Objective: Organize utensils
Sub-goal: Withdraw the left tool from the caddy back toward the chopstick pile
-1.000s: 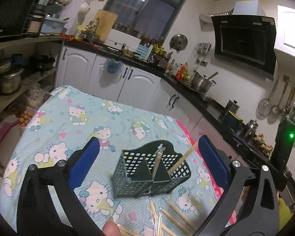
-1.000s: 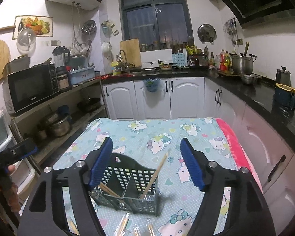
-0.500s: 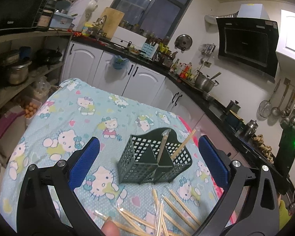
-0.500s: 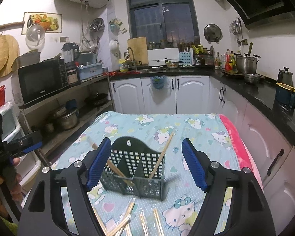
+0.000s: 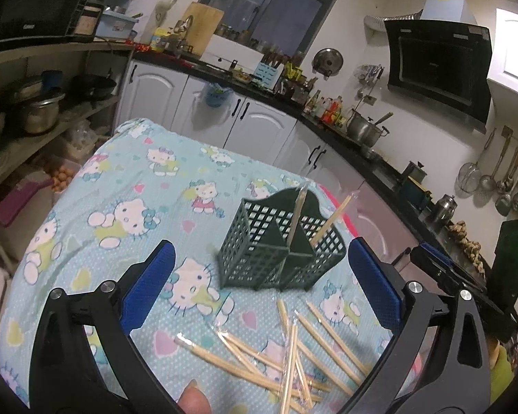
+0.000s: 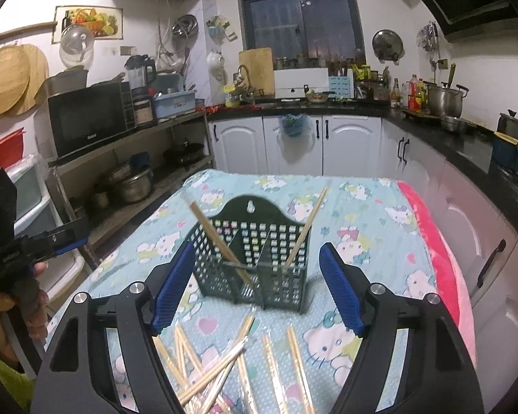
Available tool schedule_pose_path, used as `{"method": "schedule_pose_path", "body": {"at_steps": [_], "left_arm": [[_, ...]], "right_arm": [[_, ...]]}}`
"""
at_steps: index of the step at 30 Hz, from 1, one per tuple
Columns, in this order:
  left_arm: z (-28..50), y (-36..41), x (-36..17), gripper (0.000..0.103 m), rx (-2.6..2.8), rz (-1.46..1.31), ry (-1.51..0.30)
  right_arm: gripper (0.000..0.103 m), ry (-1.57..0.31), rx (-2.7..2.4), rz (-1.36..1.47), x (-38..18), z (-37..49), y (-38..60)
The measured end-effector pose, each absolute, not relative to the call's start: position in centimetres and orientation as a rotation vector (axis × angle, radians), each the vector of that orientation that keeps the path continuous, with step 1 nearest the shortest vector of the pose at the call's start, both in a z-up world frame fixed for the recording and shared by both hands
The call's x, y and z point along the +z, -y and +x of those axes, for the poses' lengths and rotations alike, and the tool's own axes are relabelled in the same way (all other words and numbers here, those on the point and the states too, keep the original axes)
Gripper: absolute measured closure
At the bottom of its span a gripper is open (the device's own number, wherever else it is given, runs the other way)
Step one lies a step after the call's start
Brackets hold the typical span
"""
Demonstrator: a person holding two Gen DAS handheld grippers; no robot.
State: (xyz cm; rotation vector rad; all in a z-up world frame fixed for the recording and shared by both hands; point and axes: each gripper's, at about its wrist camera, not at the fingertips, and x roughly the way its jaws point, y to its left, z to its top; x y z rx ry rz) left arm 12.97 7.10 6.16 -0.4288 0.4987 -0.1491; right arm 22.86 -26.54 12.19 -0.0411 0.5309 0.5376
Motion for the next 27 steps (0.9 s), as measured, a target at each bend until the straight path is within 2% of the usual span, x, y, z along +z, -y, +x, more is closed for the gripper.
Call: {"method": "schedule_pose_path", "body": {"at_steps": [27], "left_arm": [[11.3,-6.8,0.5,0.011,-0.098,-0.383,-0.657]], "right_arm": [[0.031,-0.709,0.607,-0.148,4.8,19.9,23.2]]}}
